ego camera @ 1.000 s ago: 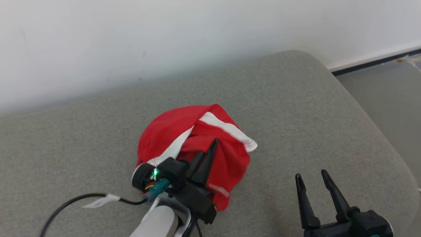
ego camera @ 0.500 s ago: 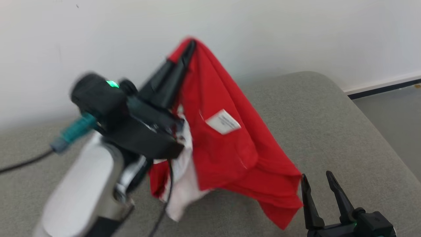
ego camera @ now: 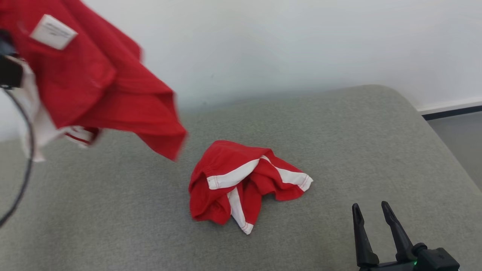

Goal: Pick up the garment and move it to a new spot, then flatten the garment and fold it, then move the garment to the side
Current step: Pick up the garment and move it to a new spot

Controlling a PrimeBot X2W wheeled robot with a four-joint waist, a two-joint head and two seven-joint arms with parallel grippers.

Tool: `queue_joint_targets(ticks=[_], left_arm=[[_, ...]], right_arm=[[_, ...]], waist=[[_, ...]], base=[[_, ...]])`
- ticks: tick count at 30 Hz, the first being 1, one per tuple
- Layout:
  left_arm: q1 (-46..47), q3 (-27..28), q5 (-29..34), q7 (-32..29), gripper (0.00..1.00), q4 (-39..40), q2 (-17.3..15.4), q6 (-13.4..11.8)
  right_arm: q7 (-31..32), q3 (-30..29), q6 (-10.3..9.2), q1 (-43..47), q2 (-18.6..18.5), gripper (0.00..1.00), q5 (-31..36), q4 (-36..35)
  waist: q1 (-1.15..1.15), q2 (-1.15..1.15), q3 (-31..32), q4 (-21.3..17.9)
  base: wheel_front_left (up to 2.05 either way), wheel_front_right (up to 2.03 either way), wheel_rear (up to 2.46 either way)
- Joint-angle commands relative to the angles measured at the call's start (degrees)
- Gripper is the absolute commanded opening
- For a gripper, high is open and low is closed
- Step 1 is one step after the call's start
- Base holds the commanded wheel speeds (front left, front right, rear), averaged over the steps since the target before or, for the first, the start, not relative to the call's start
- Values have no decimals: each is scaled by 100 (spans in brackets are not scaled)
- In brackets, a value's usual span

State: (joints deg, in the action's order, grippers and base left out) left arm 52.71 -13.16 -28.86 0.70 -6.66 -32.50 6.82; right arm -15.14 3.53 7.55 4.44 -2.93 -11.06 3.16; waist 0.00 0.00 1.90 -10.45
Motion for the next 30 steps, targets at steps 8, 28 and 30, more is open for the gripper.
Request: queue_joint_targets(ticks=[8, 28, 30], left_arm=[[-61, 404, 69, 180, 0, -920, -587, -126], [558, 405, 58, 1048, 0, -4447, -271, -303], [552, 399, 13, 1005, 0, -4753, -189, -333]], right_arm=[[-7, -43, -12, 133, 8, 100, 118, -9], [-7, -15, -12, -185, -170, 100, 407, -31], [-7, -19, -12, -229, -194, 100, 433, -62]], waist=[[0, 0, -165, 748], [0, 0, -940, 1623], [0, 0, -1063, 1651]], base=[[0, 0, 0], [0, 0, 0], [0, 0, 0]])
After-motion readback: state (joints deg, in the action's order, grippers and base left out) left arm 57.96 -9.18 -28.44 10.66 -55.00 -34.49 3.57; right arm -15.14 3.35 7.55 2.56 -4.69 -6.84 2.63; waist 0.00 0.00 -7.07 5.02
